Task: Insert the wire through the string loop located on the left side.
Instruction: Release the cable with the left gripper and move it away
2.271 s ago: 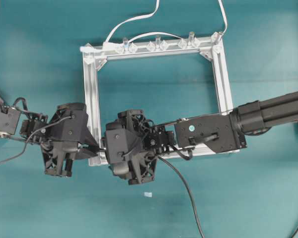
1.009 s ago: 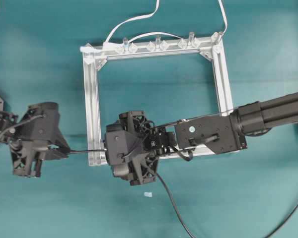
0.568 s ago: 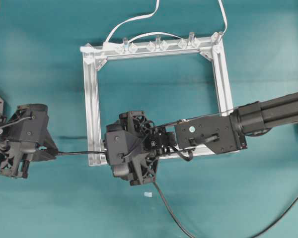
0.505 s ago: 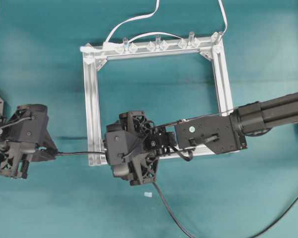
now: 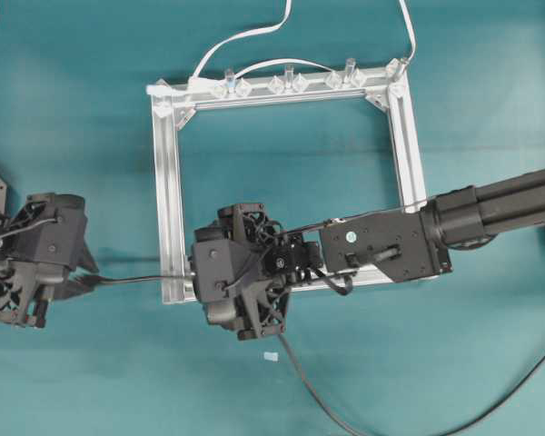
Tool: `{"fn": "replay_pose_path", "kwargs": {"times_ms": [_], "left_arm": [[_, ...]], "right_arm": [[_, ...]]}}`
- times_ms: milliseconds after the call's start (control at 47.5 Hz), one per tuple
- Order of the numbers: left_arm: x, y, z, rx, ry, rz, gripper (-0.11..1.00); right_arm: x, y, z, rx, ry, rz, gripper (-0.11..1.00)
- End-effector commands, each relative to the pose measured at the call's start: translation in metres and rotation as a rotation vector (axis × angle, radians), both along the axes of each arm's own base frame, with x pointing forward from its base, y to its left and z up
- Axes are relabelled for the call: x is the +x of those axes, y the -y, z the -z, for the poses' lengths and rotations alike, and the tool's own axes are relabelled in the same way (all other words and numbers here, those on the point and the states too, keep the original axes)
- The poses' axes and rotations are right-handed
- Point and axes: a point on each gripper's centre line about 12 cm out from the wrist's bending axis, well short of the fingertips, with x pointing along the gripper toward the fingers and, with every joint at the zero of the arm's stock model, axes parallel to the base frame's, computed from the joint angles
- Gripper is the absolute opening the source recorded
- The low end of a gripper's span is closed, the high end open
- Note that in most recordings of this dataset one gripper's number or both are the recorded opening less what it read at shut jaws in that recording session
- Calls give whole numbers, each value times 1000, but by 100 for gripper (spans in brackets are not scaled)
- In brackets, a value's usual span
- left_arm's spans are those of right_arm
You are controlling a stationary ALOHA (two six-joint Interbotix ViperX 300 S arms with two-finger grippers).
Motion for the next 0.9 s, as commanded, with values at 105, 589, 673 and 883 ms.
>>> {"fn": "replay_pose_path", "kwargs": {"times_ms": [105,589,673,883], "left_arm": [[2,2,-3,1,2,6,82],[3,0,-22,-19,88,6,81],[2,-2,-32,-30,131,1,80],[-7,-16,-52,-52,223,-50,80]], "right_arm": [[3,-3,-16,4,40,-6,91],[1,3,-26,0,45,2,91],[0,7,-35,-3,53,8,91],[-2,17,-51,-26,78,11,91]]}}
